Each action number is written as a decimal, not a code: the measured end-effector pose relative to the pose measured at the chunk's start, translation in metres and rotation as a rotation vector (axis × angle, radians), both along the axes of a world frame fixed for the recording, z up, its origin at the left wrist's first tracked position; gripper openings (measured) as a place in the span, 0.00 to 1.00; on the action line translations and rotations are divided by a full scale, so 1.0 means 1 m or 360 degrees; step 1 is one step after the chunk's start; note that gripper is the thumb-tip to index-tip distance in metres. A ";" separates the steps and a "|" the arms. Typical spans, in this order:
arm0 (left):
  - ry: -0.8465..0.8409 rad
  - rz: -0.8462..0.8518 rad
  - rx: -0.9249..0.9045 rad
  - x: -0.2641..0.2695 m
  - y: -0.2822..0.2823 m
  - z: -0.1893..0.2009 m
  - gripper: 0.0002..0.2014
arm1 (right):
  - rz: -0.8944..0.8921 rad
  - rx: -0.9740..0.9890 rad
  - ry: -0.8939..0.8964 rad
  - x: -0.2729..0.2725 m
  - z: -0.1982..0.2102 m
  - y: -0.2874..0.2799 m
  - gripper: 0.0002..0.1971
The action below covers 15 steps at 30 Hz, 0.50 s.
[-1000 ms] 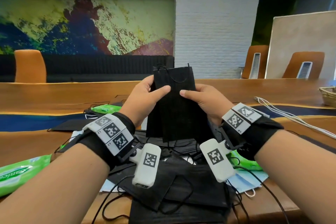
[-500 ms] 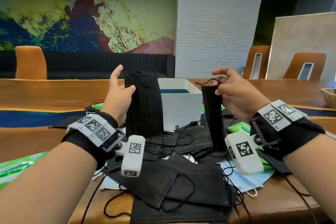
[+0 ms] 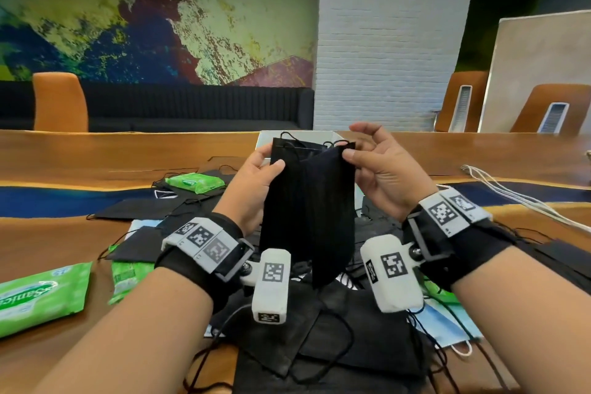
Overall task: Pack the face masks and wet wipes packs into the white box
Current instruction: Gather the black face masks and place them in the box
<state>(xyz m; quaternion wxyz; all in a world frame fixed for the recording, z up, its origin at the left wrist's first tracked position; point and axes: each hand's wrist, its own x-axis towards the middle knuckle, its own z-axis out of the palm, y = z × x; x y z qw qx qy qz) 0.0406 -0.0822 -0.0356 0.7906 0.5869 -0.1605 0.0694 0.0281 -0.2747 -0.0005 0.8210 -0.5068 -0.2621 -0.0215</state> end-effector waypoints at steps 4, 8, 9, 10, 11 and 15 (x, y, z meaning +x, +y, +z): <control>0.0094 -0.0024 -0.0026 0.012 0.001 -0.011 0.13 | -0.0149 0.0053 0.0103 0.024 -0.021 0.011 0.17; 0.0181 -0.0075 -0.0055 0.020 0.000 -0.025 0.15 | -0.0280 0.0031 0.0142 0.043 -0.038 0.018 0.16; 0.0199 -0.0099 -0.0020 0.020 0.000 -0.027 0.16 | -0.0298 0.0028 0.0148 0.046 -0.042 0.020 0.16; 0.0217 -0.0132 0.0029 0.020 0.001 -0.029 0.18 | -0.0310 0.0033 0.0157 0.049 -0.045 0.021 0.16; 0.0230 -0.0179 0.0073 0.018 0.002 -0.031 0.21 | -0.0319 0.0044 0.0169 0.052 -0.048 0.022 0.15; 0.0157 -0.0265 0.0315 0.017 0.006 -0.038 0.22 | -0.0299 0.0141 0.0207 0.058 -0.057 0.028 0.14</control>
